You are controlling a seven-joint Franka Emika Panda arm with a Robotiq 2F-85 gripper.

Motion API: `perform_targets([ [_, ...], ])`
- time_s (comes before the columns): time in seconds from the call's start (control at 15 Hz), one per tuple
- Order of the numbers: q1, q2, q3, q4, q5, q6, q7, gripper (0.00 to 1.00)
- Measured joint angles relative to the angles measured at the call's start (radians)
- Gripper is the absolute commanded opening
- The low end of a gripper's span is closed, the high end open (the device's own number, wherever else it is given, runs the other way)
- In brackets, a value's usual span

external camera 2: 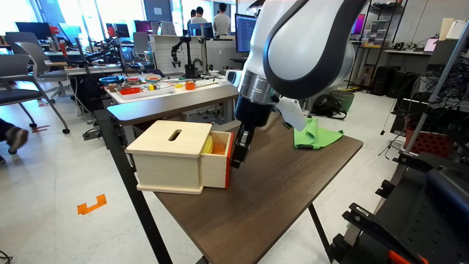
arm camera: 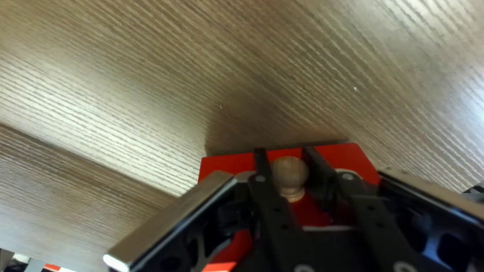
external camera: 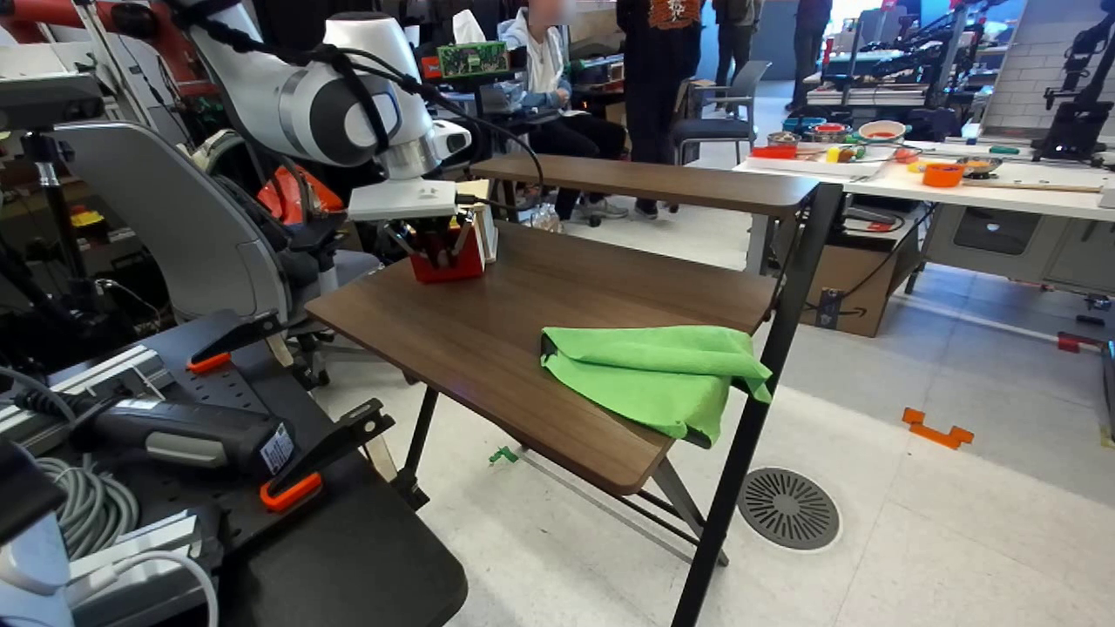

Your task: Open the drawer and then remove the yellow object that is inside the drawer and put it on the table

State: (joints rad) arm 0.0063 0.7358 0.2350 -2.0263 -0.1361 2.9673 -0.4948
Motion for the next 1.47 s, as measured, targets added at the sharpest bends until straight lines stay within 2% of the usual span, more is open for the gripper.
perform_targets([
  [1.2,-0.019,-0.023,-0.007,-0.049,0.0,0.0,0.0,0.08],
  [1.27,-0.019,-0.023,-0.007,-0.049,0.0,0.0,0.0,0.52],
  [1.33,-0.019,-0.023,-0.007,-0.049,0.0,0.0,0.0,0.54],
  [1.47,-0.021,-0.023,-0.01,-0.049,0.0,-0.001,0.001,0.67],
])
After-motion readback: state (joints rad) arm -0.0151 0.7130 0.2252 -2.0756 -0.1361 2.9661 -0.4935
